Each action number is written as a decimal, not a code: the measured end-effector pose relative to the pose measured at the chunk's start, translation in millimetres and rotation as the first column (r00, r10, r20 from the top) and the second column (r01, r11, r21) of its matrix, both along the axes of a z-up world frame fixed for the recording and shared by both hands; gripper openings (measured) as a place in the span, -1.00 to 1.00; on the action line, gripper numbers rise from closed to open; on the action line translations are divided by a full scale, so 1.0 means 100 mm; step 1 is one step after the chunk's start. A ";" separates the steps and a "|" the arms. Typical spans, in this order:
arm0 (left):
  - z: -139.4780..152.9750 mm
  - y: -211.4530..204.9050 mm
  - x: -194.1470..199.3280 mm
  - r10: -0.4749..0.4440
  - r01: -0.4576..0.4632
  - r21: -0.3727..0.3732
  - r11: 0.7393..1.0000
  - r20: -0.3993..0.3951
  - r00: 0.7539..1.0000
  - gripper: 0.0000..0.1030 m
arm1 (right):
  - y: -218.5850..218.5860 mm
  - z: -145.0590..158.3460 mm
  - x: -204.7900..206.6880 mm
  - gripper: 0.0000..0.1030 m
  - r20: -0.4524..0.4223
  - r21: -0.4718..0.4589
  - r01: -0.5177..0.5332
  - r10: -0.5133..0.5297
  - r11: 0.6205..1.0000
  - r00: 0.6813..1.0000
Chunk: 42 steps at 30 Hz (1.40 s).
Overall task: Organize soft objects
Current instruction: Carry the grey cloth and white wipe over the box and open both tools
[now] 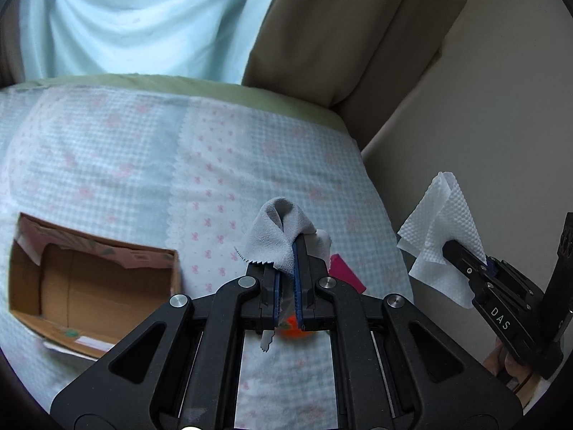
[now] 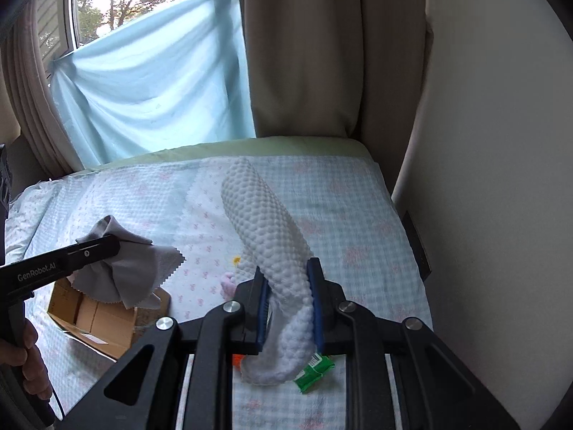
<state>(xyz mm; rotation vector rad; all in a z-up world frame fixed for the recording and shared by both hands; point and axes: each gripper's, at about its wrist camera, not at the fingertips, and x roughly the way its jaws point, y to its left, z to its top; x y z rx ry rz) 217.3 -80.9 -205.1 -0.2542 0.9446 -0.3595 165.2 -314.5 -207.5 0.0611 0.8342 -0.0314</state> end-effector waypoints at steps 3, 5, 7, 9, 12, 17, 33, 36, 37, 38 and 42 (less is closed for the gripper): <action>0.20 0.38 -0.11 0.030 -0.030 0.007 1.000 0.019 0.999 -0.90 | 0.30 0.27 -0.04 -0.64 0.014 -0.001 -0.033 0.033 0.999 0.999; 0.28 0.64 -0.16 0.042 -0.043 0.020 0.999 0.026 0.999 -0.90 | 0.54 0.41 -0.07 -0.64 0.018 0.007 -0.055 0.055 0.998 0.998; 0.33 0.91 -0.20 0.047 -0.048 0.031 0.998 0.027 0.999 -0.90 | 0.79 0.49 -0.10 -0.64 0.018 0.020 -0.075 0.074 0.997 0.997; 0.33 1.18 -0.23 0.049 -0.049 0.039 0.998 0.018 0.999 -0.90 | 1.07 0.54 -0.12 -0.64 0.014 0.033 -0.094 0.094 0.995 0.996; 0.22 1.59 -0.23 0.043 -0.043 0.057 0.997 -0.010 0.999 -0.90 | 1.51 0.58 -0.09 -0.64 -0.011 0.051 -0.113 0.114 0.992 0.993; -0.08 2.23 -0.14 0.028 -0.022 0.099 0.995 -0.068 0.997 -0.90 | 2.25 0.44 0.02 -0.64 -0.075 0.097 -0.135 0.143 0.986 0.987; -1.67 2.73 0.46 -0.078 0.156 0.215 0.964 -0.334 0.939 -0.90 | 3.36 -0.93 0.58 -0.64 -0.359 0.132 -0.142 0.181 0.981 0.916; -1.87 2.70 0.52 -0.084 0.173 0.220 0.960 -0.364 0.927 -0.90 | 3.38 -1.19 0.64 -0.64 -0.410 0.137 -0.139 0.184 0.981 0.893; -1.92 2.69 0.54 -0.086 0.179 0.223 0.958 -0.373 0.924 -0.90 | 3.37 -1.28 0.66 -0.64 -0.425 0.139 -0.138 0.185 0.981 0.886; -1.96 2.68 0.55 -0.089 0.186 0.226 0.956 -0.381 0.920 -0.90 | 3.37 -1.35 0.68 -0.64 -0.438 0.141 -0.138 0.187 0.980 0.879; -2.04 2.63 0.61 -0.109 0.221 0.245 0.944 -0.401 0.910 -0.90 | 3.34 -1.55 0.73 -0.64 -0.475 0.134 -0.151 0.198 0.979 0.858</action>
